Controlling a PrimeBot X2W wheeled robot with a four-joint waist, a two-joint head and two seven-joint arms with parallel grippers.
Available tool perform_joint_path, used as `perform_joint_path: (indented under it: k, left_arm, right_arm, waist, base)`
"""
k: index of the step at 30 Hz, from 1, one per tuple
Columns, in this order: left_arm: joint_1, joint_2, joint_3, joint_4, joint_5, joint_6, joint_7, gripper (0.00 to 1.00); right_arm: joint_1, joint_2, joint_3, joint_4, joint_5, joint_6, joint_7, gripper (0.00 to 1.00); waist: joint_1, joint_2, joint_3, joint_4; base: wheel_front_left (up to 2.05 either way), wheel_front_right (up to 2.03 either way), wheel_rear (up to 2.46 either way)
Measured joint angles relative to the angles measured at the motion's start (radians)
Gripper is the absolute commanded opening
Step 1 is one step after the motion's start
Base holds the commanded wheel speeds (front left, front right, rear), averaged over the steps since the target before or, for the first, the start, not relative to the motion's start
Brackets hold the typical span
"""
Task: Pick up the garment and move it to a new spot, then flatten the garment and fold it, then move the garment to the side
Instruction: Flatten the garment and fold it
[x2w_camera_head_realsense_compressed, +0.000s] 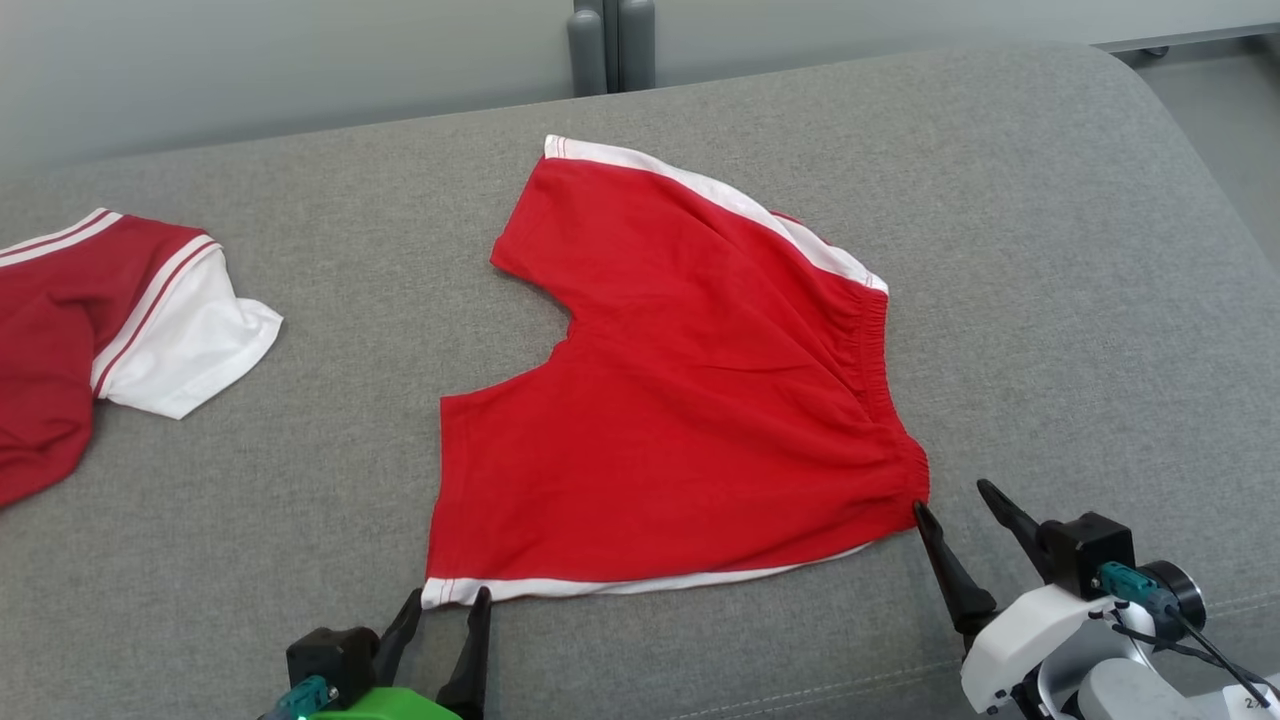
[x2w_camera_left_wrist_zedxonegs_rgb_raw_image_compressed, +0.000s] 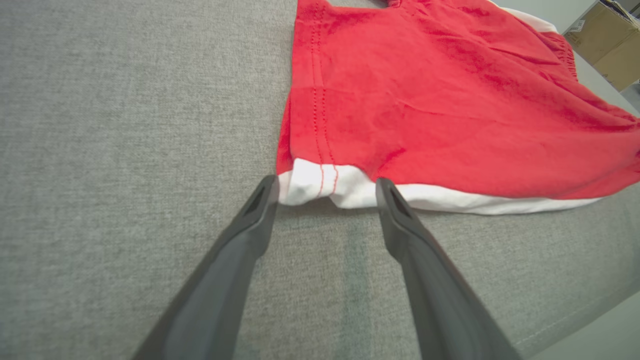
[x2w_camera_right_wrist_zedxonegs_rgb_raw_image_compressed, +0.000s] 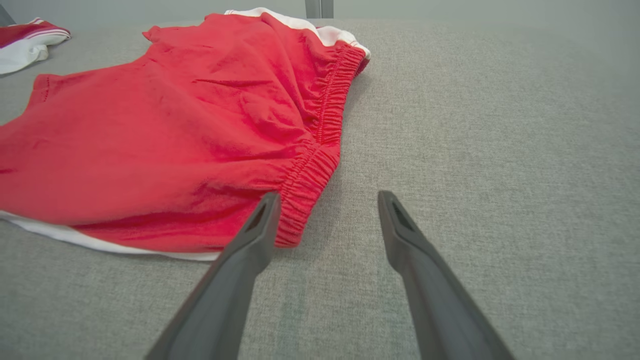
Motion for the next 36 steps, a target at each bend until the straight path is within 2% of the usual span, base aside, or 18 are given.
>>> perform_joint_path:
  k: [1,2,3,4,6,17,23,26,28,29,30,31,32,33,34,36]
  left_arm:
    - [-0.001,0.000,0.000,0.003,0.000,0.000,-0.001,0.79]
    - [-0.002,0.000,-0.001,0.005,0.000,-0.001,-0.001,0.46]
    - [-0.004,0.000,-0.002,0.007,0.000,-0.002,-0.001,0.38]
    - [-0.006,0.000,-0.002,0.008,0.000,-0.006,-0.003,0.16]
    - [-0.014,0.000,-0.002,0.009,0.000,-0.010,-0.013,0.00]
    - [-0.044,-0.001,-0.003,0.003,0.001,-0.023,-0.044,0.00]
    - [-0.063,-0.002,-0.012,0.004,0.002,-0.027,-0.045,0.00]
    - [-0.065,-0.002,-0.016,0.008,0.002,-0.032,-0.054,0.00]
    - [-0.072,-0.002,-0.023,0.016,0.002,-0.035,-0.054,0.00]
    - [-0.075,-0.002,-0.025,0.019,0.002,-0.035,-0.054,0.00]
    - [-0.077,-0.002,-0.025,0.021,0.002,-0.035,-0.054,0.00]
    - [-0.077,-0.002,-0.024,0.024,0.002,-0.035,-0.054,0.00]
    - [-0.077,-0.002,-0.022,0.026,0.002,-0.035,-0.054,0.00]
    - [-0.077,-0.002,-0.019,0.028,0.002,-0.035,-0.054,0.00]
    - [-0.077,-0.002,-0.017,0.029,0.002,-0.035,-0.056,0.00]
    - [-0.077,-0.002,-0.012,0.029,0.002,-0.035,-0.063,0.00]
  right_arm:
    - [0.000,0.000,0.000,0.003,0.000,0.004,0.000,1.00]
    - [0.000,0.000,0.001,0.007,0.000,0.007,0.000,1.00]
    - [0.000,0.000,0.001,0.012,0.000,0.008,0.000,1.00]
    - [0.000,0.000,0.001,0.016,0.000,0.011,0.000,1.00]
    - [0.000,-0.001,0.007,0.031,0.000,0.021,0.000,1.00]
    - [-0.013,-0.019,0.100,0.098,-0.069,0.087,0.000,1.00]
    - [-0.077,-0.023,0.114,0.145,-0.109,0.087,0.000,1.00]
    - [-0.101,-0.015,0.132,0.170,-0.109,0.100,0.000,1.00]
    - [-0.114,-0.003,0.152,0.192,-0.117,0.113,0.000,0.73]
    - [-0.116,-0.002,0.158,0.196,-0.119,0.113,0.000,0.48]
    - [-0.121,-0.001,0.162,0.200,-0.121,0.113,0.000,0.41]
    - [-0.128,-0.001,0.164,0.202,-0.121,0.115,0.000,0.41]
    - [-0.135,0.000,0.167,0.203,-0.122,0.121,0.000,0.30]
    - [-0.142,0.001,0.168,0.203,-0.122,0.122,0.000,0.23]
    - [-0.148,0.002,0.167,0.200,-0.122,0.122,0.000,0.03]
    - [-0.151,0.001,0.159,0.189,-0.122,0.122,0.000,0.00]
  waist:
    - [0.0000,0.0000,-0.001,-0.001]
    - [0.0000,0.0000,-0.001,-0.002]
    - [0.0000,0.0000,-0.002,-0.003]
    - [0.0000,0.0000,-0.003,-0.003]
    - [0.0000,0.0000,-0.003,-0.004]
    - [0.0000,0.0000,0.000,0.010]
    - [0.0000,0.0000,0.007,0.029]
    - [0.0000,0.0000,0.011,0.040]
    - [0.0000,0.0000,0.014,0.051]
    - [0.0000,0.0000,0.014,0.055]
    - [0.0000,0.0000,0.014,0.059]
    - [0.0000,0.0000,0.015,0.062]
    - [0.0000,0.0000,0.015,0.064]
    - [0.0000,0.0000,0.014,0.066]
    - [0.0000,0.0000,0.014,0.066]
    - [0.0000,0.0000,0.013,0.066]
  base:
    - [0.00,0.00,0.00]
    - [0.00,0.00,0.00]
    - [0.00,0.00,0.00]
    - [0.00,0.00,0.00]
    - [0.00,0.00,0.00]
    - [0.00,0.00,0.00]
    - [0.00,0.00,0.00]
    - [0.00,0.00,0.00]
    - [0.00,0.00,0.00]
    - [0.00,0.00,0.00]
    - [0.00,0.00,0.00]
    - [0.00,0.00,0.00]
    - [0.00,0.00,0.00]
    - [0.00,0.00,0.00]
    - [0.00,0.00,0.00]
    - [0.00,0.00,0.00]
